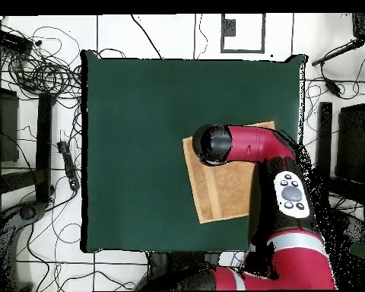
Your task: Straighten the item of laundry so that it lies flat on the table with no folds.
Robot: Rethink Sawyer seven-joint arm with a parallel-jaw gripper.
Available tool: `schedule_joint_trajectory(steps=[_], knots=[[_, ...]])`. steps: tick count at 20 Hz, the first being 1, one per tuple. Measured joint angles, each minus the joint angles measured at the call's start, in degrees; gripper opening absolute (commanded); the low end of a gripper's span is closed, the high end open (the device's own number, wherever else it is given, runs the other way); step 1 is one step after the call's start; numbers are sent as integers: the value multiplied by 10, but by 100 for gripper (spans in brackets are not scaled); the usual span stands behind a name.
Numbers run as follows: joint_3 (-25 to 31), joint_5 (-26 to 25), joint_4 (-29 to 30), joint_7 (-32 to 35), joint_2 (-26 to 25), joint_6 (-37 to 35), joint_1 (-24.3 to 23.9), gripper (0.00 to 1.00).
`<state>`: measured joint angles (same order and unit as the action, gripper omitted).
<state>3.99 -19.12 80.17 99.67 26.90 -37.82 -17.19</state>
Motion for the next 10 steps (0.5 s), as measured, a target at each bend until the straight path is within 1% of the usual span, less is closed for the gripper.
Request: schedule_joint_trajectory(steps=[6,10], knots=[[-2,2,0,0,0,0,23,100],[-2,2,0,0,-1,0,28,100]])
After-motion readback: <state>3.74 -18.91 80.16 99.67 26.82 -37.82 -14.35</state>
